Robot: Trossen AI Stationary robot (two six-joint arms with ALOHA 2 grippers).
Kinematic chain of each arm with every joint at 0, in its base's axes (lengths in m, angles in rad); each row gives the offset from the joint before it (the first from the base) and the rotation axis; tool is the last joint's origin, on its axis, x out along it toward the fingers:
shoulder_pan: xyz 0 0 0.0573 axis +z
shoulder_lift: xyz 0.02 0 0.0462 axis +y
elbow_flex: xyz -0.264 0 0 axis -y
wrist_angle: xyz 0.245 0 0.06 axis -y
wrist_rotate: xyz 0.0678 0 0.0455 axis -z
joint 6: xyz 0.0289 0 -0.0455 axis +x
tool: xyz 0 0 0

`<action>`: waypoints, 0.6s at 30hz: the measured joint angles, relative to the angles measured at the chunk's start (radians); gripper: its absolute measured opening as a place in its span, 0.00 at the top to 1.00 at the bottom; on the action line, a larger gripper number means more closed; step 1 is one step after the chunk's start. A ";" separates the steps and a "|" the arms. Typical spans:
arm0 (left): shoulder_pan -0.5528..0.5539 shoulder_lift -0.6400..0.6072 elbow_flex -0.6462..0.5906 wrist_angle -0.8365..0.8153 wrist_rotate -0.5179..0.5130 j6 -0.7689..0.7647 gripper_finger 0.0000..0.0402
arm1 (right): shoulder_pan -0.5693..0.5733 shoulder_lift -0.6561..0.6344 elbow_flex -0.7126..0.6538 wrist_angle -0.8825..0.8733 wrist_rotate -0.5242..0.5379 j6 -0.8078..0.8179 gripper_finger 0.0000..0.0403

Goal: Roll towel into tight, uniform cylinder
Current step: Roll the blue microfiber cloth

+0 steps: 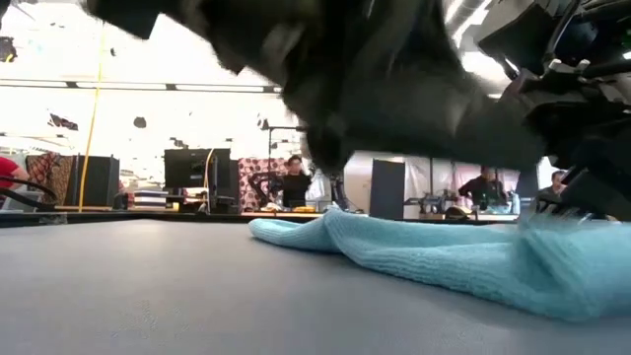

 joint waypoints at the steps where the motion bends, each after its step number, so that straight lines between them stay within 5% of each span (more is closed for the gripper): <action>1: 0.003 -0.003 0.006 -0.002 0.001 0.005 1.00 | 0.000 0.000 0.000 0.000 0.000 0.005 0.92; 9: 0.008 0.001 0.044 -0.005 0.011 0.069 0.94 | -0.009 0.000 0.000 0.002 0.000 0.064 0.92; 18: 0.023 0.061 0.074 -0.018 0.111 -0.032 0.70 | -0.023 0.000 0.000 0.010 -0.005 0.079 0.92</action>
